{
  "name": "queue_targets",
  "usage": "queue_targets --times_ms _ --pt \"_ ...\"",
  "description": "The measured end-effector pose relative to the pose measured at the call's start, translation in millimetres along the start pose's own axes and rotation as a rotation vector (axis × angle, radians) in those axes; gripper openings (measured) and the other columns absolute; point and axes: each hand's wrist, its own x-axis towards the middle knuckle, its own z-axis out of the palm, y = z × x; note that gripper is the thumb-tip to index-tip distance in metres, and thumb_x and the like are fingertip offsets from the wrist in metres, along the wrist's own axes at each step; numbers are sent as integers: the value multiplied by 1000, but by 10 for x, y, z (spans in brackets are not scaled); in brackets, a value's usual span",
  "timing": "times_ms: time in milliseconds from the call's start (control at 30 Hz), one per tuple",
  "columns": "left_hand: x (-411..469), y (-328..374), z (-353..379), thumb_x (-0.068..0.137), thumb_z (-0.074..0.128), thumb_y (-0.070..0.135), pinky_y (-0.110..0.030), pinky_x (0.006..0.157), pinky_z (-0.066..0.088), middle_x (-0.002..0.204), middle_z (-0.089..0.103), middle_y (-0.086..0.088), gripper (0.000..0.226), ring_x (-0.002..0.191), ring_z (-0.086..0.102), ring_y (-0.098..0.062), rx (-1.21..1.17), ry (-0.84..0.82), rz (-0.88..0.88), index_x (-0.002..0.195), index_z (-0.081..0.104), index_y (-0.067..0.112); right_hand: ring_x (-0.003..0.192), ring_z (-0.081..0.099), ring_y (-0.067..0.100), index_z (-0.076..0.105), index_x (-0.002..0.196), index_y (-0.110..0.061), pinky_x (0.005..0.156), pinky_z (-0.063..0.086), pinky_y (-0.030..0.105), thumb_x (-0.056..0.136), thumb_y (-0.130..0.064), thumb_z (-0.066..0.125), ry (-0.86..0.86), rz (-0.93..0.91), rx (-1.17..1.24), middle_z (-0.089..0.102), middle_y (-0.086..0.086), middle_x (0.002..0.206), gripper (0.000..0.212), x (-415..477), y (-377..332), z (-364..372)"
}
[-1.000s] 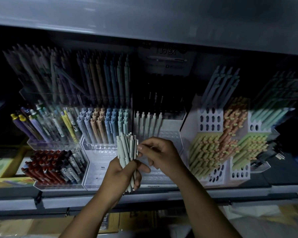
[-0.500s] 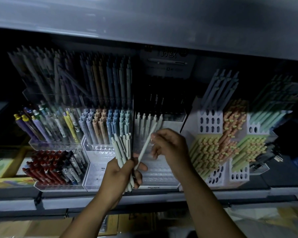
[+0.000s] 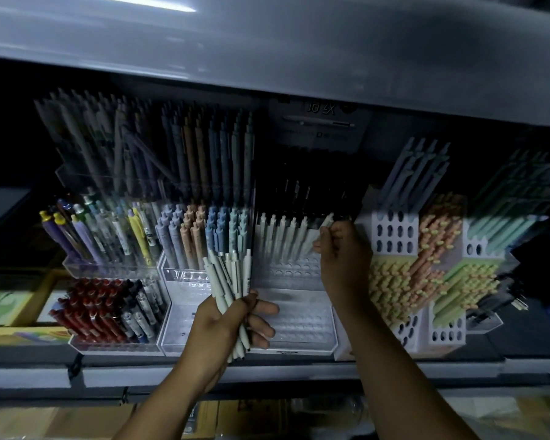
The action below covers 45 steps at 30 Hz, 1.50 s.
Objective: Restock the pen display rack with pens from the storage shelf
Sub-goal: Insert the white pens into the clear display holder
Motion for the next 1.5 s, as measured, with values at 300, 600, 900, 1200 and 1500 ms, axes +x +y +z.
queue_targets --times_ms 300,600,900,1200,1500 --pt "-31 -5 -39 94 61 7 -58 74 63 67 58 -23 22 56 61 -30 -64 31 -14 93 65 -15 61 65 26 50 75 -14 59 53 41 99 -42 50 -112 -79 -199 61 8 62 36 67 206 131" --pt "-44 -21 -56 100 58 10 -39 56 59 89 72 -30 24 62 67 -33 31 -3 -21 104 66 -13 58 66 25 51 73 -13 55 54 42 96 -40 51 -164 -59 -207 58 8 59 36 119 180 131" --pt "-59 -3 -19 99 60 10 -34 49 54 70 67 -23 23 53 62 -33 42 34 0 103 68 -12 54 67 22 56 72 -7 54 55 39 97 -25 68 -160 0 -241 63 9 57 32 74 100 155" --pt "-47 -2 -20 90 67 19 -39 53 56 84 71 -24 27 60 64 -34 38 -1 -2 104 73 -3 54 70 27 61 94 -9 56 60 51 94 -19 69 -336 319 28 68 10 62 13 -131 -105 -45" --pt "-42 12 22 101 57 9 -34 51 56 69 70 -19 26 54 64 -30 125 -31 15 100 68 -14 44 50 25 72 88 -4 45 41 34 97 -23 69 -680 392 469 61 22 60 21 -364 -755 -273"
